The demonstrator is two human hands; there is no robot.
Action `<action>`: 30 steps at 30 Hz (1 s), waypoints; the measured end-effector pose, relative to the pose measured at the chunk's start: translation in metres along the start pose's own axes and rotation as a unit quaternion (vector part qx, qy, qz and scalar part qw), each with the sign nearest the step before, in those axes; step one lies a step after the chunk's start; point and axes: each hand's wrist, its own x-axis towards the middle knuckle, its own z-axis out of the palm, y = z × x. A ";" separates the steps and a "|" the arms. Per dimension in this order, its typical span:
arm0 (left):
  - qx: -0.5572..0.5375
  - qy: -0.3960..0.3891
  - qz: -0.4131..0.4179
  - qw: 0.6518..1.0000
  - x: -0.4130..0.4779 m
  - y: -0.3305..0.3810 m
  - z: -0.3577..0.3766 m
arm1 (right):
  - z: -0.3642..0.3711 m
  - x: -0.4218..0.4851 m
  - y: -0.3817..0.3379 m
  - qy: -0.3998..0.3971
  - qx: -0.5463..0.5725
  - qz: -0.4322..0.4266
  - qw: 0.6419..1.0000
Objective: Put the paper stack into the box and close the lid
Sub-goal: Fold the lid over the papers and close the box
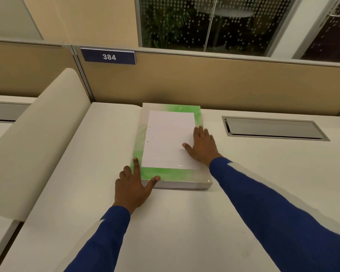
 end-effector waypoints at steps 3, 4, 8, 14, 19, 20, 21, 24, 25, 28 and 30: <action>-0.001 0.019 0.005 1.000 0.001 -0.003 0.005 | -0.002 0.043 -0.005 0.017 -0.004 -0.007 1.000; 0.000 0.023 0.005 1.000 0.000 -0.003 0.007 | -0.001 0.054 -0.005 0.018 -0.008 -0.005 1.000; -0.007 0.037 0.007 0.999 0.000 -0.005 0.010 | 0.019 0.070 -0.001 0.000 0.003 0.015 1.000; -0.008 0.036 0.011 0.999 -0.004 -0.004 0.007 | 0.029 0.072 0.004 0.010 0.004 0.012 1.000; -0.001 0.021 0.012 1.000 -0.006 -0.001 0.005 | 0.025 0.057 0.012 -0.012 0.016 -0.006 1.000; 0.000 0.015 0.010 1.000 -0.007 -0.001 0.003 | 0.026 0.049 0.014 -0.013 0.018 -0.009 1.000; -0.004 0.008 0.010 1.000 -0.007 0.000 0.001 | 0.028 0.040 0.015 -0.013 0.024 -0.014 1.000; 0.003 -0.009 0.004 1.000 -0.006 0.002 -0.004 | 0.036 0.003 0.016 -0.002 0.042 -0.031 0.999; 0.010 -0.015 0.001 1.000 -0.007 0.003 -0.006 | 0.040 -0.012 0.018 0.000 0.048 -0.036 0.998; 0.027 -0.029 -0.016 0.999 -0.017 0.013 -0.005 | 0.055 -0.057 0.024 -0.004 0.059 -0.047 0.997; 0.019 -0.037 -0.035 0.999 -0.034 0.023 -0.005 | 0.061 -0.087 0.029 0.004 0.083 -0.053 0.995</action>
